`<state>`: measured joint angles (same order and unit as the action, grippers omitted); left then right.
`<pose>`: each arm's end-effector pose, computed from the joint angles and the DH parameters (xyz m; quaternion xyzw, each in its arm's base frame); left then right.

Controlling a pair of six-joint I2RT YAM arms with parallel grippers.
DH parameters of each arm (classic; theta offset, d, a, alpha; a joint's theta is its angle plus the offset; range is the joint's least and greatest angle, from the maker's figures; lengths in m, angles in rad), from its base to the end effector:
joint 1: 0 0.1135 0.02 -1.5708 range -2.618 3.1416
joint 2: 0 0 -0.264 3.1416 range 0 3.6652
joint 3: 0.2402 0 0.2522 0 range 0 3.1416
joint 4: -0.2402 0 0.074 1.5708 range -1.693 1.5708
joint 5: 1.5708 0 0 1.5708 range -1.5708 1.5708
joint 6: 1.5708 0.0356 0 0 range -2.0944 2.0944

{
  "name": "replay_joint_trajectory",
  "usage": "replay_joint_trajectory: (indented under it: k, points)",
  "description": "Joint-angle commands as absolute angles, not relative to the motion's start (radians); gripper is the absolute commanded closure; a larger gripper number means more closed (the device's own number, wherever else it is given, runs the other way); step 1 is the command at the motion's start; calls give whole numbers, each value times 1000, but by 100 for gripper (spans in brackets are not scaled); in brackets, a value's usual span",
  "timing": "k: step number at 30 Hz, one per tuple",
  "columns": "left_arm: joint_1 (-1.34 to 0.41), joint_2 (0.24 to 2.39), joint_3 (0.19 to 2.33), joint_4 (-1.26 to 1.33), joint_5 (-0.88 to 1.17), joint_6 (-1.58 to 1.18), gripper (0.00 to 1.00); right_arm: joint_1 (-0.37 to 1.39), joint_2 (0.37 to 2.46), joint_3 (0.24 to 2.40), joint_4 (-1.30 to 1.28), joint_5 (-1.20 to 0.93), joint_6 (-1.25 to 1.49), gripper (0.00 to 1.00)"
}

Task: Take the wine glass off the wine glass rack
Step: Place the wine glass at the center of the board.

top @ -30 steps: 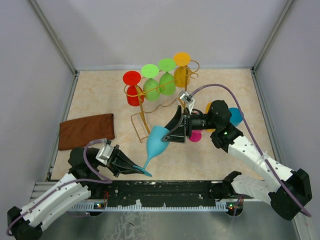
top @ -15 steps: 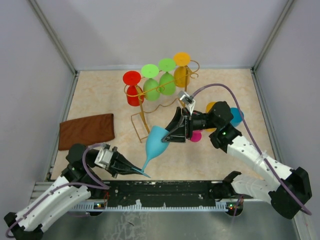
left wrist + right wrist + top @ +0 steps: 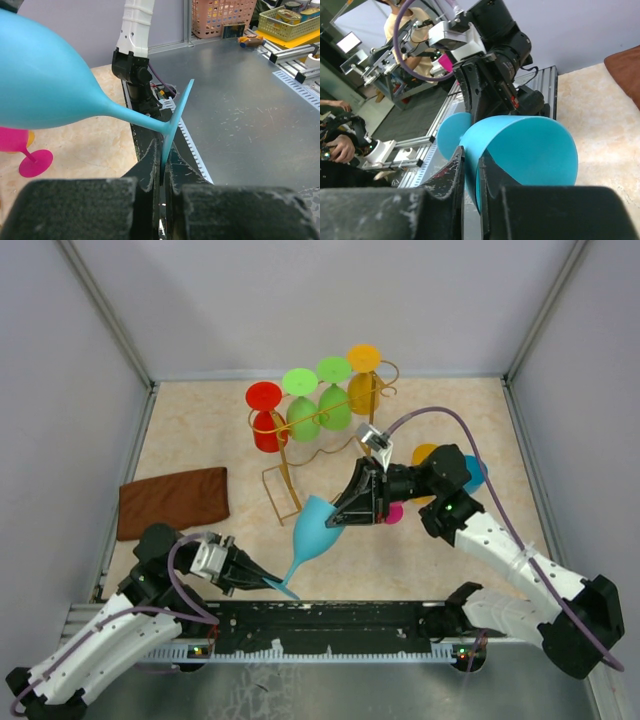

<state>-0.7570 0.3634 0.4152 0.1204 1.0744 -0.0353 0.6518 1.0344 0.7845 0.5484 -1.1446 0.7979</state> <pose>0.0544 -0.0944 0.2955 0.5617 0.3791 -0.5576 0.4795 0.1569 0.1605 0.3641 -0.3980 0.5299 0.6892 0.2929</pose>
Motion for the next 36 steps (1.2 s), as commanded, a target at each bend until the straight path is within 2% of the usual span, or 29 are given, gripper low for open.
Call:
replay_joint_trajectory:
  k: [1,3,8,9,12,21,22,23,24,30,36]
  points:
    - [-756,359,437,40,1012,-18,98,657,993,795,621,-1153,787,98]
    - [-756,359,436,37,992,-19,96,657,988,795,610,-1149,776,100]
    - [-756,359,434,37,956,-16,81,657,975,796,582,-1138,752,100]
    - [-756,359,433,37,951,-17,73,657,971,797,577,-1135,747,100]
    - [-756,356,430,33,934,-19,58,657,963,797,560,-1125,733,100]
    - [-756,323,426,25,872,-21,20,657,945,817,409,-1079,635,100]
    - [-756,319,426,24,867,-19,15,657,944,820,396,-1075,627,100]
    - [-756,315,426,22,856,-18,3,657,945,823,382,-1073,618,100]
    - [-756,311,428,20,842,-17,1,657,945,827,362,-1069,608,100]
    - [-756,284,430,-5,714,0,0,660,953,888,97,-1023,483,100]
    - [-756,235,419,-14,540,-12,0,700,968,996,-296,-744,300,100]
